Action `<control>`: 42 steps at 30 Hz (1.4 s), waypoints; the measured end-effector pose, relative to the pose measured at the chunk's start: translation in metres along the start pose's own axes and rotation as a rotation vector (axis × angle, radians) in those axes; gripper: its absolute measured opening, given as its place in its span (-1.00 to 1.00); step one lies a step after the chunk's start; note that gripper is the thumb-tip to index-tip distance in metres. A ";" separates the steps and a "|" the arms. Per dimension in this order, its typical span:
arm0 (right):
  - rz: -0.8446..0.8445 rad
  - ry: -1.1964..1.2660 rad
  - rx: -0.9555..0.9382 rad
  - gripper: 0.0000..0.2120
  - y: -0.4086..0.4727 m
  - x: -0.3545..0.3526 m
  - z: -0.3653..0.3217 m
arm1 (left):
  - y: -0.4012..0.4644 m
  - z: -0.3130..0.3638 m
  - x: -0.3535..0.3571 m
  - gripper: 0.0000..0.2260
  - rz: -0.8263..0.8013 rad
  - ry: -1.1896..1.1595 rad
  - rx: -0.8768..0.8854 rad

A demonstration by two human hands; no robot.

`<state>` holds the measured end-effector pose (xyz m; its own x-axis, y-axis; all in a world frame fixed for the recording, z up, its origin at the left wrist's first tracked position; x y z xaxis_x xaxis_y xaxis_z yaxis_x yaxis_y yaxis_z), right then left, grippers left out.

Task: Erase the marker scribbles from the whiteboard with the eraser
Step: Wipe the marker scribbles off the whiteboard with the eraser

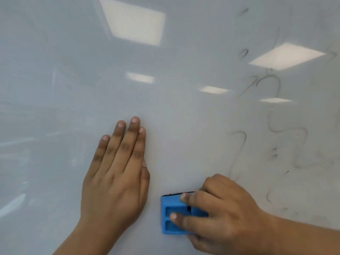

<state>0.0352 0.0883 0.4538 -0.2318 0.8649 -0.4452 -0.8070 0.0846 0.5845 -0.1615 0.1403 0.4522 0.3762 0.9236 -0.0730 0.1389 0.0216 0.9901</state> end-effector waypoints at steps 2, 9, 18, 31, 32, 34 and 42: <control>-0.044 -0.029 -0.074 -0.77 0.002 -0.005 0.007 | -0.001 0.000 0.000 -0.51 -0.019 -0.007 -0.012; 0.308 -0.073 0.426 -0.66 0.047 -0.048 0.079 | -0.003 0.002 0.001 -0.53 0.013 -0.009 -0.035; -0.165 0.105 -0.015 -0.93 -0.119 0.080 -0.116 | -0.007 0.002 0.004 -0.53 0.022 -0.025 -0.042; 0.207 0.099 0.397 -0.79 -0.094 0.058 -0.087 | -0.014 -0.003 0.009 -0.58 0.057 -0.068 -0.049; 0.129 0.135 0.341 -0.88 -0.110 0.070 -0.107 | -0.013 -0.002 0.010 -0.58 0.048 -0.078 -0.052; -0.048 0.192 0.223 -0.97 -0.145 0.091 -0.148 | -0.012 -0.004 0.010 -0.57 0.005 -0.099 -0.070; 0.019 0.145 0.284 -0.91 -0.130 0.056 -0.104 | -0.010 -0.002 0.003 -0.54 -0.088 -0.144 -0.071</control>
<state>0.0713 0.0740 0.2825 -0.3366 0.7901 -0.5122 -0.6225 0.2214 0.7506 -0.1642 0.1434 0.4425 0.4933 0.8528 -0.1714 0.1141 0.1319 0.9847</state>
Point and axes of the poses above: each hand's wrist, its own y-axis towards the middle knuckle, its own x-axis out of the palm, z = x × y, the point moved 3 cm from there along y, towards the middle knuckle, and after that the axes turned 1 degree about -z, right-handed, at the moved point
